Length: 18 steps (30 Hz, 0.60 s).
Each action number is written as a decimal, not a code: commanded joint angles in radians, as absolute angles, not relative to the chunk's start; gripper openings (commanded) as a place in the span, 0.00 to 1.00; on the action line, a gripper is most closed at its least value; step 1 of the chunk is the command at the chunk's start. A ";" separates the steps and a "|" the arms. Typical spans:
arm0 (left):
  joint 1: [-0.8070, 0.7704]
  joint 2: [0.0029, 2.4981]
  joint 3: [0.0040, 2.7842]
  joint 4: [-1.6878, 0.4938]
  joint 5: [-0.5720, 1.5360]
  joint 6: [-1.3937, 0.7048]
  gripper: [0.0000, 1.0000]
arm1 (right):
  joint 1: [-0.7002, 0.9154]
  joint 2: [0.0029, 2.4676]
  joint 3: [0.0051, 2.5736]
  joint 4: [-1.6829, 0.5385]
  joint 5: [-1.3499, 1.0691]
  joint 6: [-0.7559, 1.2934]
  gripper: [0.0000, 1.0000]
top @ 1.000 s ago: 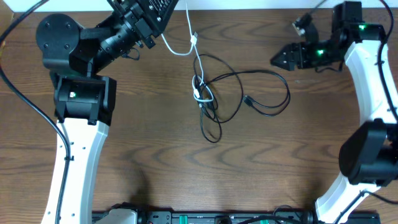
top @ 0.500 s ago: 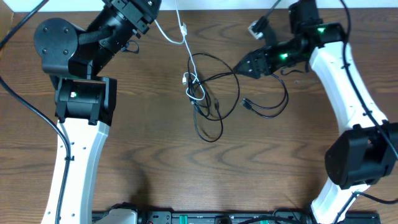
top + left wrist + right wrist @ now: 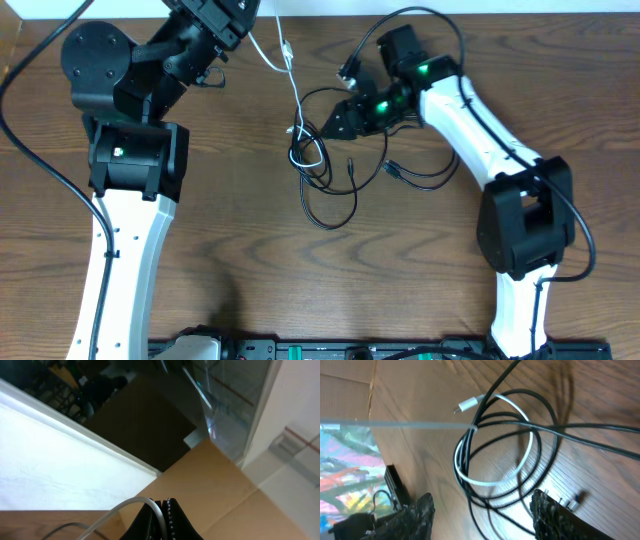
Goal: Untangle cables
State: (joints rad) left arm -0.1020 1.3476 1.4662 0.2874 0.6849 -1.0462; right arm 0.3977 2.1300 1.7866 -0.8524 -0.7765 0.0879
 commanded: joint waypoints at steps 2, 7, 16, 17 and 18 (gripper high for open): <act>-0.104 1.341 1.478 0.298 0.581 -1.206 0.08 | 0.417 2.145 1.791 -0.803 -0.771 0.111 0.61; -0.104 1.341 1.478 0.339 0.514 -1.296 0.08 | 0.422 2.146 1.791 -0.784 -0.772 0.027 0.66; -0.103 1.341 1.490 0.410 0.500 -1.356 0.08 | 0.463 2.147 1.790 -0.736 -0.756 -0.038 0.66; -0.103 1.341 1.497 0.410 0.500 -1.356 0.07 | 0.467 2.148 1.790 -0.742 -0.741 -0.031 0.65; -0.103 1.341 1.501 0.410 0.502 -1.355 0.07 | 0.471 2.148 1.790 -0.749 -0.719 -0.012 0.64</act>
State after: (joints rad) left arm -0.1020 1.3476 1.4666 0.3969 0.5163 -1.3357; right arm 0.4496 2.1426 1.7866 -0.7406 -0.7567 -0.0048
